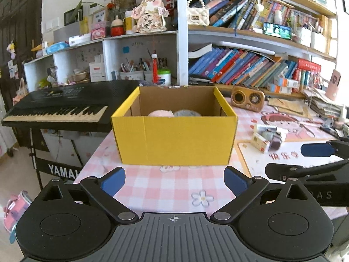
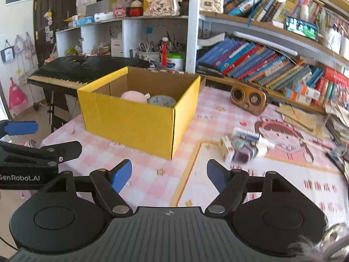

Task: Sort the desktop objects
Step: 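Withdraw both open tools from the box back over the desk mat, then reach the right tool to the grey toy car while the left tool approaches the small white box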

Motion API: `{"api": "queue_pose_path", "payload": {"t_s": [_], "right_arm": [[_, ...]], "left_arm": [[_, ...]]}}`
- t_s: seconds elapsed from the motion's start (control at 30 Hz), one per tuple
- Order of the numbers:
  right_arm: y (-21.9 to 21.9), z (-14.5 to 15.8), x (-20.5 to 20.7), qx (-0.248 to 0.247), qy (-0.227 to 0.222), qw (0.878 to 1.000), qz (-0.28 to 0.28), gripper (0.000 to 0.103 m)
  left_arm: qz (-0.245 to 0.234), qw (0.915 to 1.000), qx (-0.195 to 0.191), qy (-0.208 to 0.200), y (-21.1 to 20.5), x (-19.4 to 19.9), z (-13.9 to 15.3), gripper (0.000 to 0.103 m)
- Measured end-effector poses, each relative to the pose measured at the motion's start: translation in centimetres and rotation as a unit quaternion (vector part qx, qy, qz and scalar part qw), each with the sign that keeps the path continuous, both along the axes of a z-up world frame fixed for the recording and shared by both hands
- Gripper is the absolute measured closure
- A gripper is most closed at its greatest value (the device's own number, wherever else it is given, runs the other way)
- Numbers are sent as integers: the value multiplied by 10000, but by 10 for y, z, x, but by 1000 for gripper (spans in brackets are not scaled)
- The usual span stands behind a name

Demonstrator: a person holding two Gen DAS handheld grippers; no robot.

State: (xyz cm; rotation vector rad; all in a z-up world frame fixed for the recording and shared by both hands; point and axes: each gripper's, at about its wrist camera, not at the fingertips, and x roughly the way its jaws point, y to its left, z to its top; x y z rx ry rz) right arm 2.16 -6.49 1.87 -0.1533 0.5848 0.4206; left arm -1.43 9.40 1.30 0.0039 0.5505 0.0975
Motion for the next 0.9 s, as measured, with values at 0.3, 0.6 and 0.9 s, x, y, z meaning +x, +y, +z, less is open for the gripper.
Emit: {"api": "queue_pose_path", "payload": {"t_s": [0.3,0.6,0.9], "right_arm": [[-9,-8,-23,83,187,9991,-383,17],[-26,-13,-39,3,335,9963,-789,13],[-49,-14,-43,-6,387,9911,-1275,11]], "left_arm": [[-233,9996,4,170,-3,-16,-4,3],[-555,9980,-11,306,-16,-18,-10,2],[-1058,9939,-12,315,-37,-9,-12,1]]}}
